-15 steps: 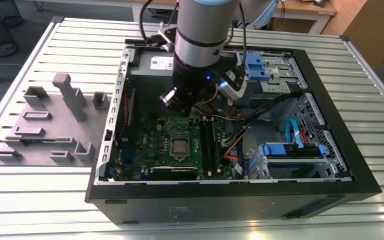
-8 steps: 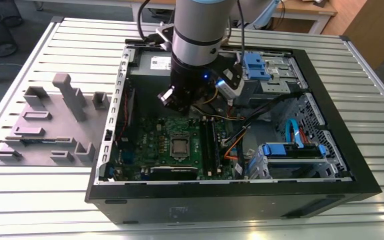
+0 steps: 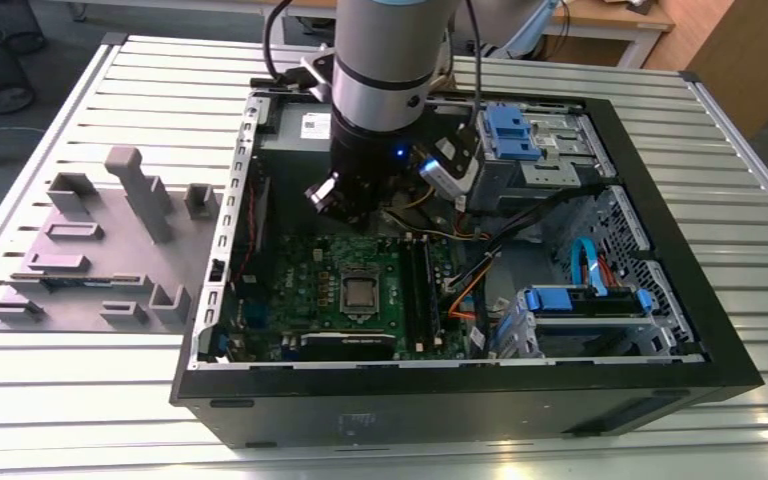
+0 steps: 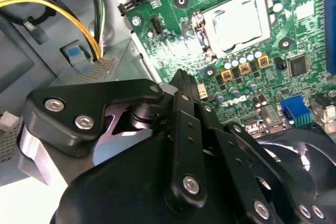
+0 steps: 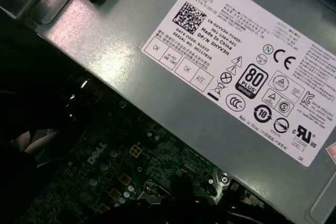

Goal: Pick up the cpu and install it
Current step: 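Close the cpu cover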

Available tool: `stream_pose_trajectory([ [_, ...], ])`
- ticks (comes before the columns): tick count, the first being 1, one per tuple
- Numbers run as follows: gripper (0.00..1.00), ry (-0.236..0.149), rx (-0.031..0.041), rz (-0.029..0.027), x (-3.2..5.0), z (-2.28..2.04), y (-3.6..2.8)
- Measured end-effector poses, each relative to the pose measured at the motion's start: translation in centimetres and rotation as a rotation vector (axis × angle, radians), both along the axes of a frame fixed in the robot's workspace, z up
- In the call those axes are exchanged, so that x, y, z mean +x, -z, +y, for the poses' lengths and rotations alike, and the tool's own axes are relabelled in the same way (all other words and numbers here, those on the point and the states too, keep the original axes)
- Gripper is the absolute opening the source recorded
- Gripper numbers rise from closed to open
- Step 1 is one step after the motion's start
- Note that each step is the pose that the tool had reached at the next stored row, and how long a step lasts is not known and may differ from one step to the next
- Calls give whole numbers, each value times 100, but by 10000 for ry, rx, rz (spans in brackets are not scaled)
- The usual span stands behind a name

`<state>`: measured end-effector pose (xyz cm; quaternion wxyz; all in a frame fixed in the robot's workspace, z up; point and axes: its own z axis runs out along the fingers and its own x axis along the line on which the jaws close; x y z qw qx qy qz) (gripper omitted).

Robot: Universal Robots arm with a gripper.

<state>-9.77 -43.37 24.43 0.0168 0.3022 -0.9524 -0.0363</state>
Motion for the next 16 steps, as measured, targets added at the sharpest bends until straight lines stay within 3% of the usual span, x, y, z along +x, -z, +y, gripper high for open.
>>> stream_pose_trajectory([
  [8,11,0,-245,0,-2,-76,0],
  [16,11,0,-336,0,31,-122,0],
])
